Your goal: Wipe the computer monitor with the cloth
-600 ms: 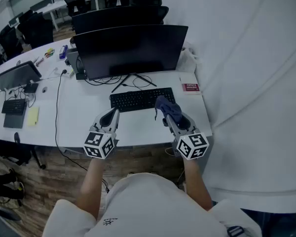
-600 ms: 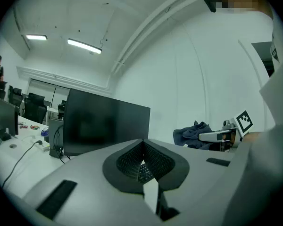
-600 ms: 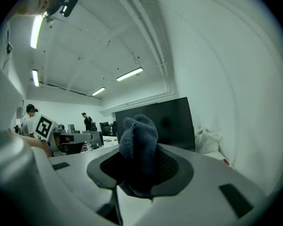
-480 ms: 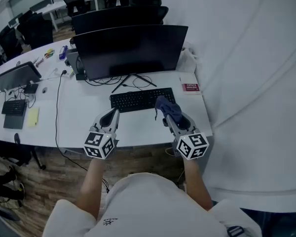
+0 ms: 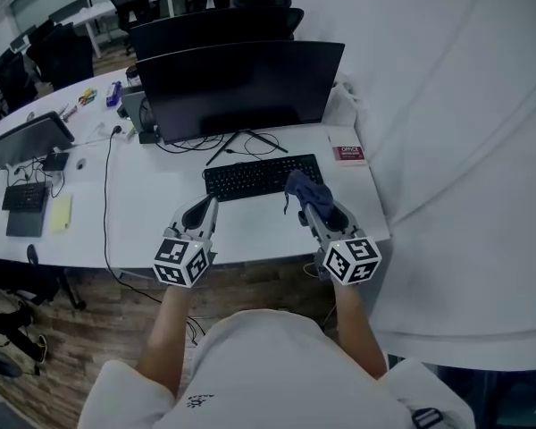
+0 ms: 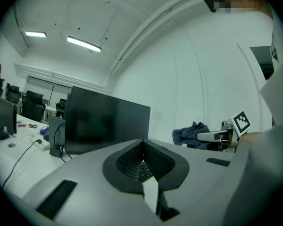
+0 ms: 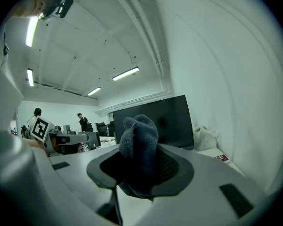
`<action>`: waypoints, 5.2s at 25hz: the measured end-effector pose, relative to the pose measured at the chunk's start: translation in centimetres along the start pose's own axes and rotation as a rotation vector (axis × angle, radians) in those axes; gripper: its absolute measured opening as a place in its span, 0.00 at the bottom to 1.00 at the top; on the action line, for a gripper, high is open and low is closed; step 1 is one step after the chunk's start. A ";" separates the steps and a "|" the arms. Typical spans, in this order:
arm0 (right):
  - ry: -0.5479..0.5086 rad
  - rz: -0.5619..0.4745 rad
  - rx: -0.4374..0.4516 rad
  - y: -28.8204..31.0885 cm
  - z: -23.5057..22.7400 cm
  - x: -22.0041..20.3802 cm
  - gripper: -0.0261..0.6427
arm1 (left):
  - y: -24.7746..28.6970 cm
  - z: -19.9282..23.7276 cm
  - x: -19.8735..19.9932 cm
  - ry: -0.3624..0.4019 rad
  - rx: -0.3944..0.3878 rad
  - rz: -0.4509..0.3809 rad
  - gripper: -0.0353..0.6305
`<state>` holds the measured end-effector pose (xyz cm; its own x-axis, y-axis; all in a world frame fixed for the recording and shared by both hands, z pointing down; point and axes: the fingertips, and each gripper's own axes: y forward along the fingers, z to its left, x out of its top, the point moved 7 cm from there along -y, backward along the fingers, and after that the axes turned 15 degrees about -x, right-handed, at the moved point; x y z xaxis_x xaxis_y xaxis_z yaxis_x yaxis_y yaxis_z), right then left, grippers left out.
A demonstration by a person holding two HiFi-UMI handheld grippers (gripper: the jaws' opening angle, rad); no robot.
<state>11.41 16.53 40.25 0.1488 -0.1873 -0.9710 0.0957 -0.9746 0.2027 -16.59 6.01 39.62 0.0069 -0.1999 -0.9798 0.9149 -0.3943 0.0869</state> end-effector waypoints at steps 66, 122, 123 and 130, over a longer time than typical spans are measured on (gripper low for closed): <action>-0.043 0.218 -0.198 36.4 -26.2 -4.7 0.27 | 30.6 11.3 -1.8 -0.067 -0.010 0.154 0.06; -0.178 -0.256 -0.053 34.1 -21.7 20.3 0.27 | 27.1 10.7 4.4 0.015 -0.018 0.071 0.06; -0.188 -0.262 -0.058 34.0 -21.5 20.7 0.27 | 26.9 10.9 4.9 0.018 -0.019 0.065 0.06; -0.255 -0.321 -0.087 33.1 -19.9 23.2 0.27 | 26.5 11.7 7.8 0.037 -0.045 0.022 0.06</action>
<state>37.65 -17.62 27.00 -0.1500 0.0892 -0.9847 0.1814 -0.9765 -0.1161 2.99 -16.52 36.35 0.0415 -0.1746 -0.9838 0.9316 -0.3491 0.1013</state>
